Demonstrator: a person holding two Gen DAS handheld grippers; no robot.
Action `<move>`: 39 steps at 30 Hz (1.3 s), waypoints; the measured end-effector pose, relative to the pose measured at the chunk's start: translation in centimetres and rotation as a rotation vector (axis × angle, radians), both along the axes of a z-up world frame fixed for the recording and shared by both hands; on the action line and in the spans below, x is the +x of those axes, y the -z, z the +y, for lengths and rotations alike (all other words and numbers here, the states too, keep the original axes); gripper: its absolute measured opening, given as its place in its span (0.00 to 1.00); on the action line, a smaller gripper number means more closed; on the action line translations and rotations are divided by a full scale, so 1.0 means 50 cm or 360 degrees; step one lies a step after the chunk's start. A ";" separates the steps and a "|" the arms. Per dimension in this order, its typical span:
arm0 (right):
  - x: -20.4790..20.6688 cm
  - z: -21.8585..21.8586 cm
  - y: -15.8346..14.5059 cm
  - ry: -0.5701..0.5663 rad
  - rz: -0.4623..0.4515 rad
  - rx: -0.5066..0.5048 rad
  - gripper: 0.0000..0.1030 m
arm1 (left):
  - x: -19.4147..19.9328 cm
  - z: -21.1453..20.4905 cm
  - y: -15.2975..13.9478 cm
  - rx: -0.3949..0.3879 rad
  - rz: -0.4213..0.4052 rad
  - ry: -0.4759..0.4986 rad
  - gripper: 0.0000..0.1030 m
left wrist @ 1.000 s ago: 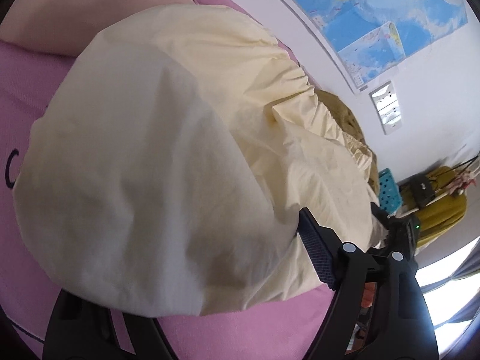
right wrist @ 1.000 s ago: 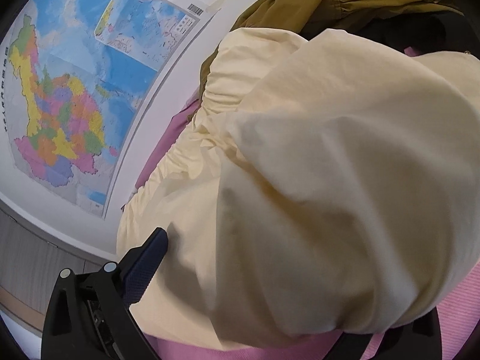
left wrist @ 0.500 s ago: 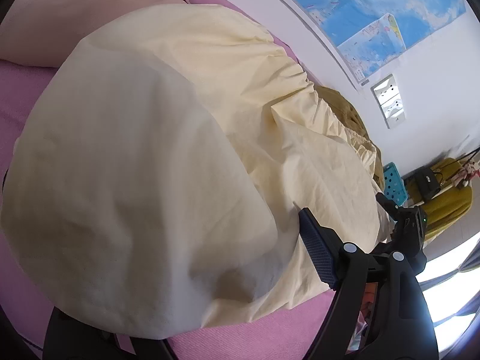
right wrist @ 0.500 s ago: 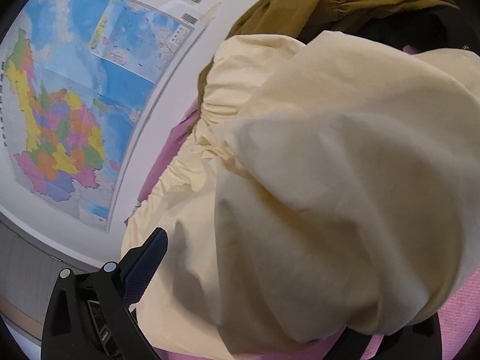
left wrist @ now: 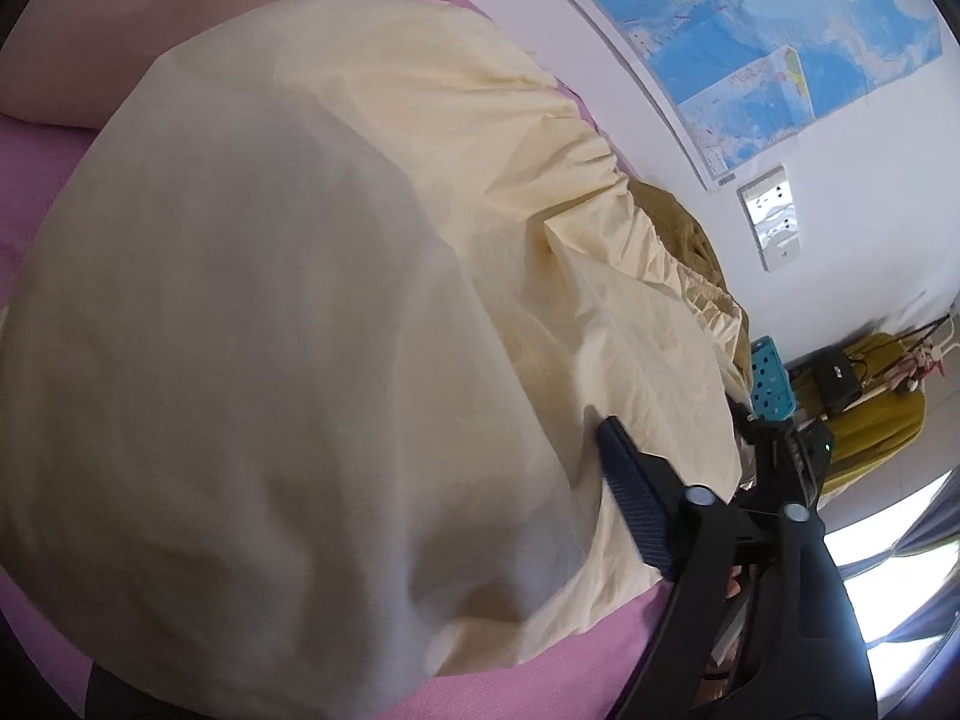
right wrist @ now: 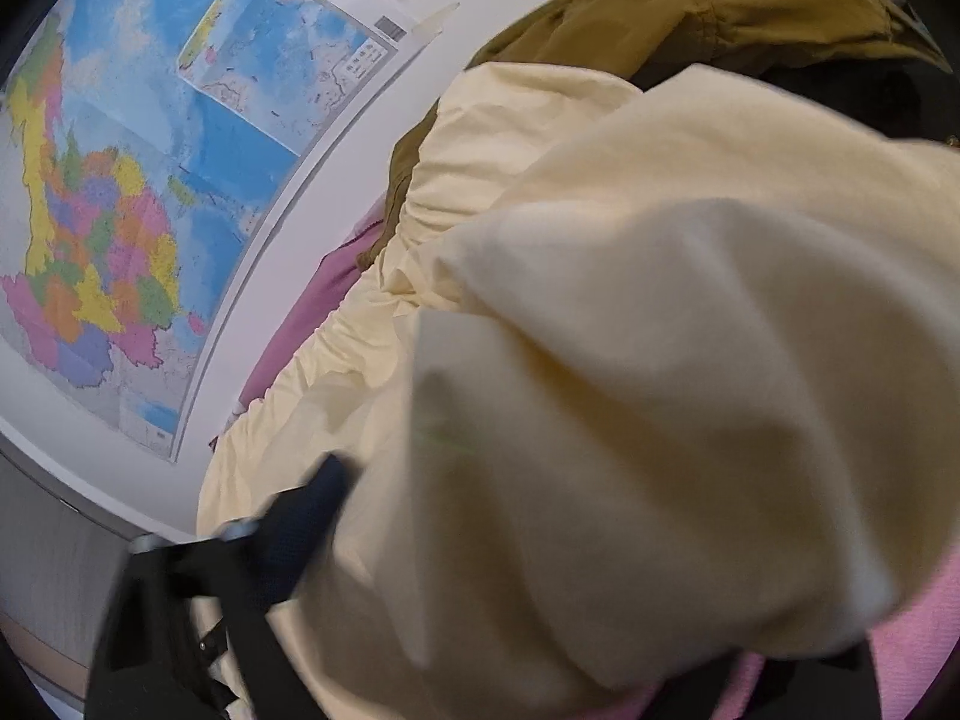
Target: Fold large clothes
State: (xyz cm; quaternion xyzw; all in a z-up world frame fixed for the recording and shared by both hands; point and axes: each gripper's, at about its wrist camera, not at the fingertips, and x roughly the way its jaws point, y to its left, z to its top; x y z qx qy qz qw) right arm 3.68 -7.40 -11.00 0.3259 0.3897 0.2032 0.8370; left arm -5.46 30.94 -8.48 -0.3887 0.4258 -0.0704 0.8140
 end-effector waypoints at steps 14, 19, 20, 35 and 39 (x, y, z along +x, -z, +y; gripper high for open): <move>0.022 0.012 0.003 -0.0126 -0.0033 0.0031 0.55 | 0.020 0.009 0.001 -0.0054 0.0025 0.0033 0.55; 0.000 0.010 -0.030 -0.0240 -0.0145 0.0029 0.34 | 0.025 0.001 -0.022 0.0005 -0.0008 0.0100 0.26; -0.007 0.010 -0.038 -0.0258 -0.0178 0.0031 0.34 | 0.025 -0.001 -0.028 0.0024 -0.0009 0.0104 0.25; 0.041 0.030 0.003 -0.0434 -0.0020 0.0015 0.50 | 0.071 0.006 -0.008 0.0023 0.0042 0.0119 0.41; 0.025 0.033 -0.022 -0.0476 -0.0119 -0.0046 0.36 | 0.070 -0.003 -0.028 0.0074 0.0007 0.0124 0.26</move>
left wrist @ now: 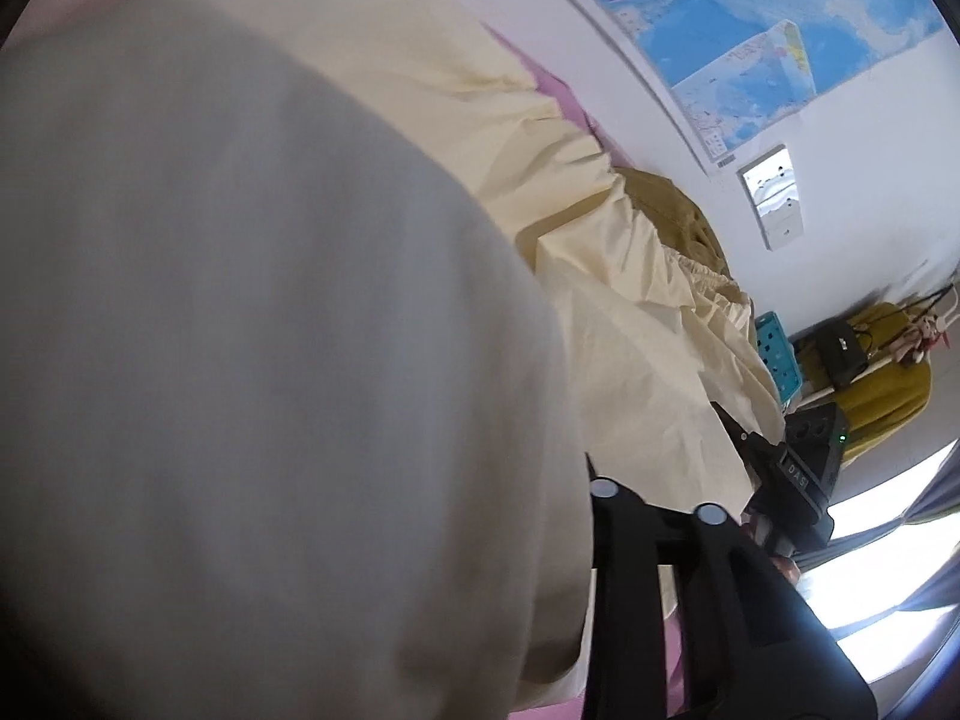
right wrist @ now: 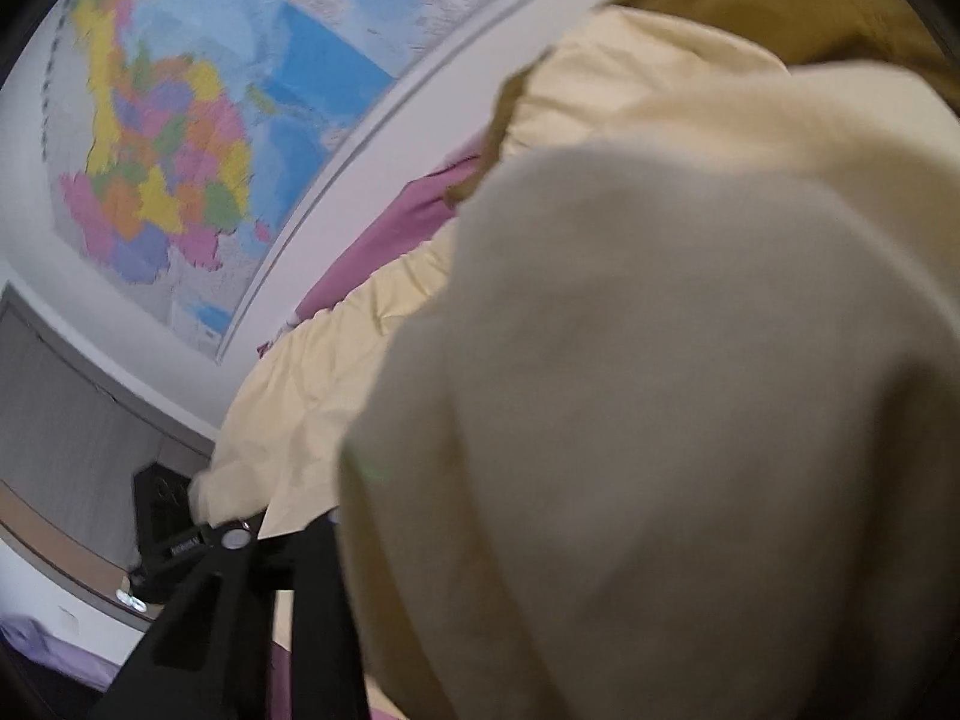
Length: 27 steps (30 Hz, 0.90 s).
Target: Fold large clothes
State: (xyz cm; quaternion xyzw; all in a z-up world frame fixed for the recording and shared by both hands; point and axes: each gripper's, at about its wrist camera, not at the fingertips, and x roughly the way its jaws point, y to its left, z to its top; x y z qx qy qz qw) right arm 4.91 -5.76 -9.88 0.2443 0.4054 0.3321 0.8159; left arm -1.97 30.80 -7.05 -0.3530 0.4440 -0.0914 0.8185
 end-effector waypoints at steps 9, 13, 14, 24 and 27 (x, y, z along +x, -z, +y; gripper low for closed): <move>-0.041 0.015 -0.084 -0.0013 -0.0269 -0.0086 0.29 | -0.014 -0.011 -0.068 0.0103 -0.0109 0.0031 0.20; -0.060 0.026 -0.123 -0.0019 -0.0375 -0.0144 0.28 | -0.015 -0.021 -0.108 0.0179 -0.0173 0.0047 0.19; -0.065 0.024 -0.131 -0.0025 -0.0397 -0.0146 0.27 | -0.016 -0.022 -0.115 0.0186 -0.0186 0.0049 0.19; -0.096 0.034 -0.235 -0.0055 -0.0607 -0.0113 0.26 | -0.037 -0.021 -0.214 0.0299 -0.0395 0.0067 0.19; -0.100 0.046 -0.270 -0.0068 -0.0675 -0.0097 0.26 | -0.064 0.000 -0.248 0.0327 -0.0453 0.0053 0.19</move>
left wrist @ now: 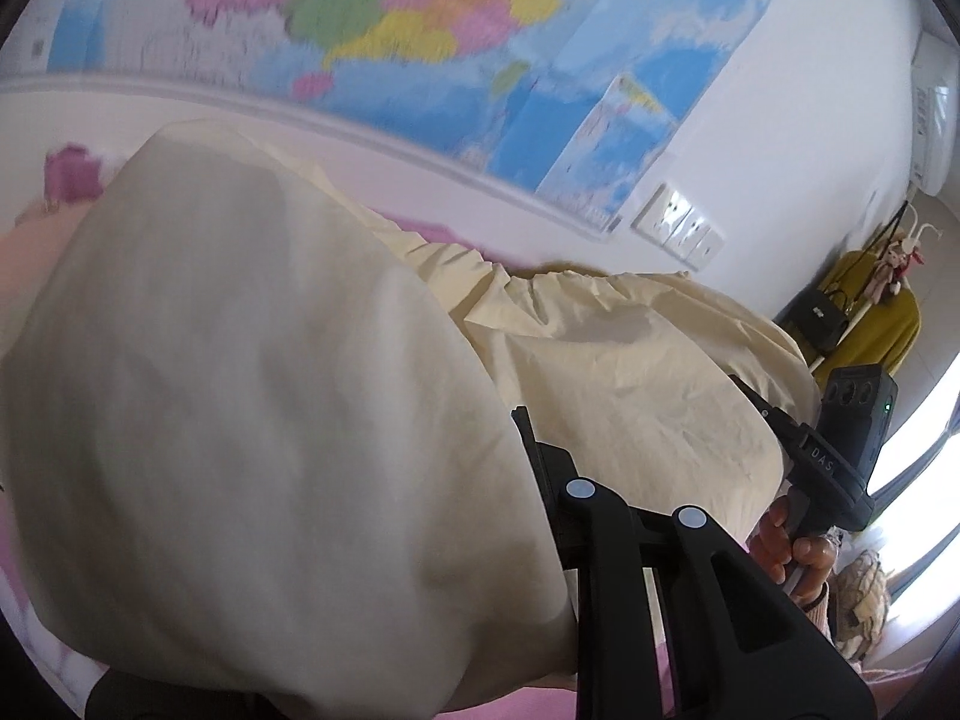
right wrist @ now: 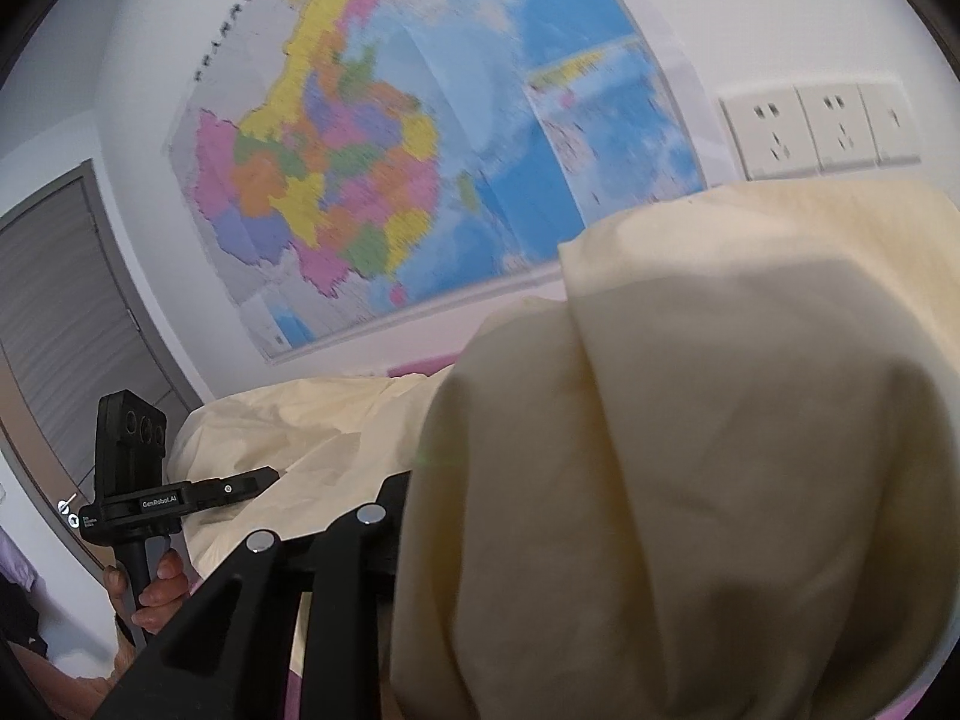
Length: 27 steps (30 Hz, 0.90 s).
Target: Fold large clothes
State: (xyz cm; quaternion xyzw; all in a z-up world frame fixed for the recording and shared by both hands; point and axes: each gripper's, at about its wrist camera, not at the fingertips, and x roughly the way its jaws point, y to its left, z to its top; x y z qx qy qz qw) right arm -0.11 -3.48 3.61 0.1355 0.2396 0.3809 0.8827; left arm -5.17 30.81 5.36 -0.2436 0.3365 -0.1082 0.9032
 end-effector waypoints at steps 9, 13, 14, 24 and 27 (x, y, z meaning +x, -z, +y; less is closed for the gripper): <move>0.022 0.083 -0.083 -0.0118 -0.0117 0.0047 0.26 | -0.030 0.075 -0.092 0.0112 -0.0134 -0.0128 0.20; 0.041 0.144 -0.108 -0.0191 -0.0138 0.0051 0.26 | -0.036 0.123 -0.115 0.0152 -0.0145 -0.0208 0.20; 0.047 0.162 -0.112 -0.0211 -0.0137 0.0051 0.26 | -0.038 0.140 -0.121 0.0173 -0.0145 -0.0233 0.20; 0.091 0.344 -0.121 -0.0392 -0.0118 0.0018 0.26 | -0.036 0.287 -0.136 0.0225 -0.0093 -0.0460 0.20; 0.106 0.395 -0.118 -0.0436 -0.0108 0.0020 0.26 | -0.034 0.336 -0.131 0.0236 -0.0078 -0.0528 0.20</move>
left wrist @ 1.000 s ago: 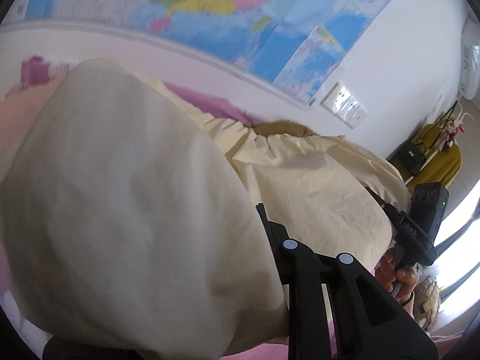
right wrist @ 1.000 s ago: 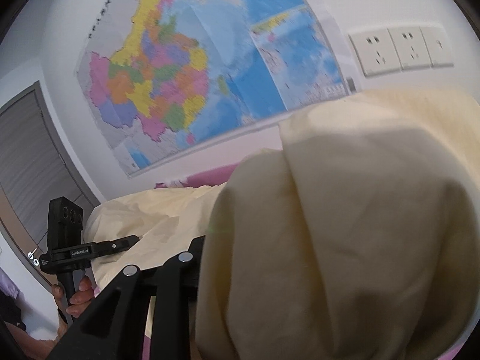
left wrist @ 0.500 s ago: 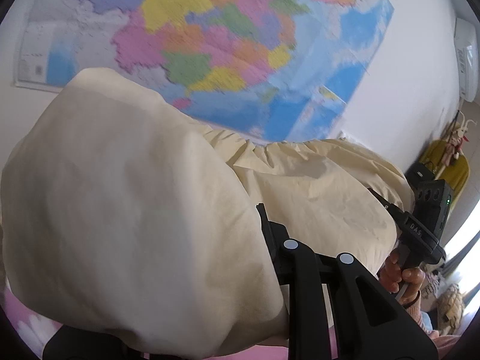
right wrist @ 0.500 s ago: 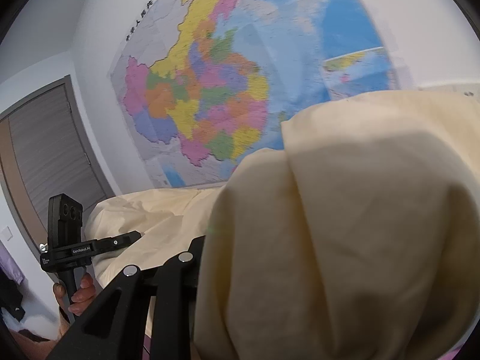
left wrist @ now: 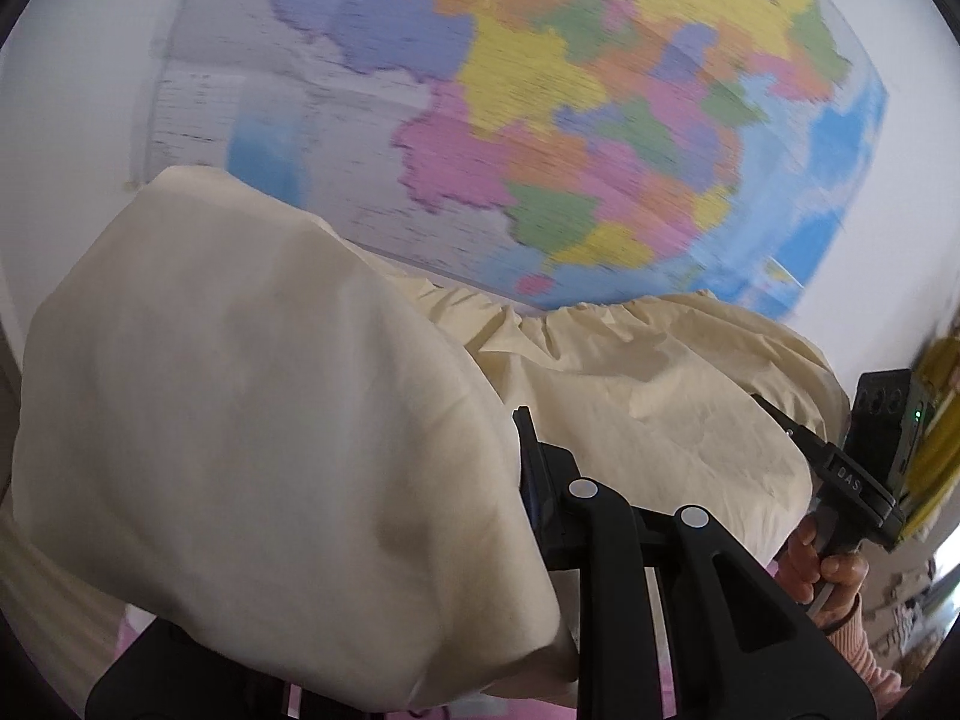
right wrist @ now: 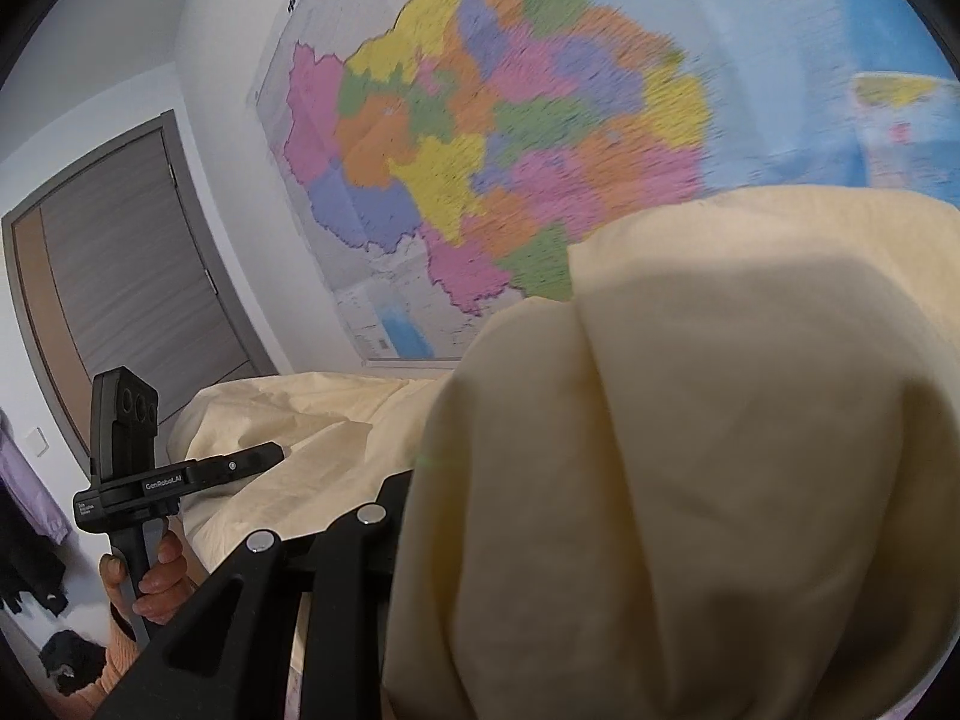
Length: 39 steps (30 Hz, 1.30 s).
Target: Fold large clothes
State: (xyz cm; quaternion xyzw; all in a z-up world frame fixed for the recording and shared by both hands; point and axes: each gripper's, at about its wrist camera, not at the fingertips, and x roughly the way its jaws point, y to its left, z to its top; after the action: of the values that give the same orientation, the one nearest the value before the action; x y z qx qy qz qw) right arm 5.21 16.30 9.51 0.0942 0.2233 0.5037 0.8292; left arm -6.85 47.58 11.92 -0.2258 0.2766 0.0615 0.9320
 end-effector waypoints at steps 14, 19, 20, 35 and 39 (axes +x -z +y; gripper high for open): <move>0.042 0.186 0.028 -0.0116 0.0044 -0.0050 0.26 | 0.031 0.174 0.043 -0.0031 0.0044 -0.0217 0.20; 0.043 0.233 0.041 -0.0131 0.0065 -0.0065 0.26 | 0.045 0.228 0.060 -0.0035 0.0045 -0.0290 0.20; 0.040 0.235 0.045 -0.0130 0.0066 -0.0065 0.26 | 0.048 0.237 0.062 -0.0041 0.0043 -0.0301 0.20; 0.031 0.376 0.141 -0.0136 0.0008 -0.0235 0.26 | 0.113 0.386 0.186 -0.0120 0.0156 -0.0526 0.20; 0.028 0.390 0.188 -0.0173 0.0043 -0.0294 0.26 | 0.116 0.401 0.245 -0.0109 0.0223 -0.0560 0.20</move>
State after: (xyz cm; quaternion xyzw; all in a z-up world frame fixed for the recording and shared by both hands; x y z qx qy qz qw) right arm 6.58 35.81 0.11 0.0119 0.2847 0.5239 0.8027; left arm -1.07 67.63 -0.34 -0.2975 0.2989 0.2298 0.8771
